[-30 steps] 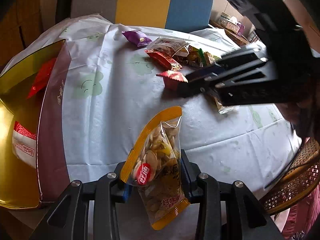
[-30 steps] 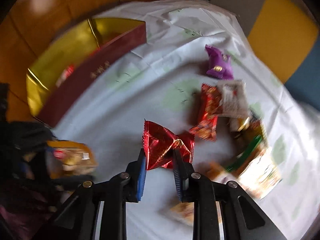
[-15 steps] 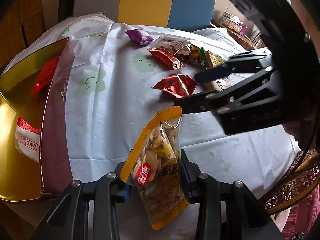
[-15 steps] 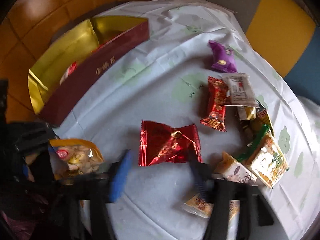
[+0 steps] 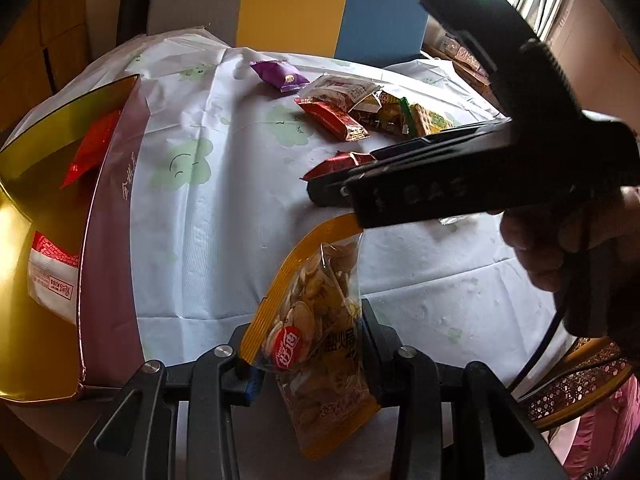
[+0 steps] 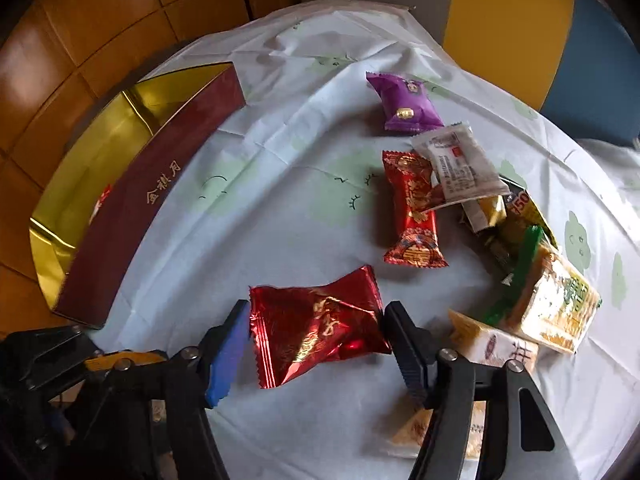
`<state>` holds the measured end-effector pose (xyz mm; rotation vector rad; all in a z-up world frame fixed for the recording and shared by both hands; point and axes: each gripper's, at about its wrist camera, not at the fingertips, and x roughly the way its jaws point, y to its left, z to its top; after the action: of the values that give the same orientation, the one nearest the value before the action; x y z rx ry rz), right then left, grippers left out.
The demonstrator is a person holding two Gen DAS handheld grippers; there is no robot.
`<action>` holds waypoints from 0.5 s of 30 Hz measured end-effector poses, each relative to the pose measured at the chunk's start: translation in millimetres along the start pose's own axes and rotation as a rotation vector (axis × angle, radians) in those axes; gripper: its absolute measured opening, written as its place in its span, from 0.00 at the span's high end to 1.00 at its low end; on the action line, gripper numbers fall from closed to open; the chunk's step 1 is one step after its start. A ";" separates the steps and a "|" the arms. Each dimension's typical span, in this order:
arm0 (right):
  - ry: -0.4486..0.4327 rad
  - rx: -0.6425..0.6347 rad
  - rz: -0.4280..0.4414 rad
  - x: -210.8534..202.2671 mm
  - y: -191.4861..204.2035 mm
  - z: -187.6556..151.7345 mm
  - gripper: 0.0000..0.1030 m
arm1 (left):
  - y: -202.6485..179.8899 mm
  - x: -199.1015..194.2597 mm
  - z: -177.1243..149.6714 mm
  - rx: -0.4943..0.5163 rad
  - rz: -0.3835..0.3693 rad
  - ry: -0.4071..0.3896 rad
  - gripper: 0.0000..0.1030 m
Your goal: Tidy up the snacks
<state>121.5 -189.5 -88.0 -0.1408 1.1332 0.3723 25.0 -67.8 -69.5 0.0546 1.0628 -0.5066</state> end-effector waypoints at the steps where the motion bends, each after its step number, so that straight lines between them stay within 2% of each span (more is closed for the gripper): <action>1: -0.012 -0.001 -0.003 0.7 0.7 -1.0 0.47 | -0.3 0.0 -0.6 0.003 0.002 -0.004 0.61; 7: -0.025 0.049 0.049 -0.1 -7.3 -5.8 0.43 | -2.6 -3.6 0.3 0.018 0.013 -0.012 0.63; 11: -0.014 0.053 0.065 3.3 -6.7 -3.4 0.38 | -1.7 -16.0 -2.6 0.021 -0.024 -0.023 0.64; 15: -0.021 0.037 0.049 5.1 -1.2 -3.6 0.33 | 9.9 -45.8 -0.3 -0.018 -0.066 -0.082 0.64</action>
<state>120.7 -190.5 -94.2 -0.0767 1.1242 0.3949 11.4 -42.0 -32.8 -0.0175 0.9907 -0.5547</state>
